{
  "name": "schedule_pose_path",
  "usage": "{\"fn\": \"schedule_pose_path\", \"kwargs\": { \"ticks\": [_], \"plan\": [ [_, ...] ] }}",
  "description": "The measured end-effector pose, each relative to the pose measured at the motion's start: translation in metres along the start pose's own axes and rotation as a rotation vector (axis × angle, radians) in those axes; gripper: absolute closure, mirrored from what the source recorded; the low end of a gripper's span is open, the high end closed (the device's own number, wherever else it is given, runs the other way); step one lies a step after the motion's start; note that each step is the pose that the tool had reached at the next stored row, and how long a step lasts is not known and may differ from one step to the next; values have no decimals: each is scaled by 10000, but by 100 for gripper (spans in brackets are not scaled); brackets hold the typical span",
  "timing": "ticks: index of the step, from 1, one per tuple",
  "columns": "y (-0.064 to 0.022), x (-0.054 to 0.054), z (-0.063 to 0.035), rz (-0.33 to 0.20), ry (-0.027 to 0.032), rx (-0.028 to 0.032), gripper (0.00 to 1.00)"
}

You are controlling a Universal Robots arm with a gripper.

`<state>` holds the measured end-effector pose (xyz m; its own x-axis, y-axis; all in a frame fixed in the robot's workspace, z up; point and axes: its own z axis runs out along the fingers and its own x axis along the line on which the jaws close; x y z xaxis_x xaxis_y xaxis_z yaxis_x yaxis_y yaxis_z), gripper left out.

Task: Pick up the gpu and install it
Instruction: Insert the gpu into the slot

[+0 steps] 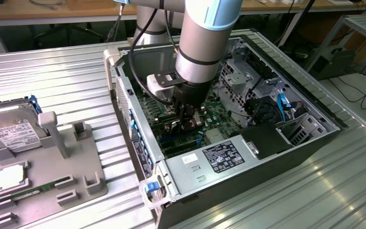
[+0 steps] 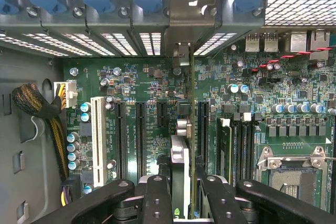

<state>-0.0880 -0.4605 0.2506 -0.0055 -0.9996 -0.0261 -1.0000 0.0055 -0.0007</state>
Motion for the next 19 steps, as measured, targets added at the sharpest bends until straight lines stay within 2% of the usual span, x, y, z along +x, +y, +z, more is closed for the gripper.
{"fn": "schedule_pose_path", "kwargs": {
  "ticks": [17,18,19],
  "plan": [
    [10,-6,32,0,3,-6,73],
    [13,-4,60,0,15,-10,73],
    [13,-5,72,0,3,-7,73]
  ]
}}
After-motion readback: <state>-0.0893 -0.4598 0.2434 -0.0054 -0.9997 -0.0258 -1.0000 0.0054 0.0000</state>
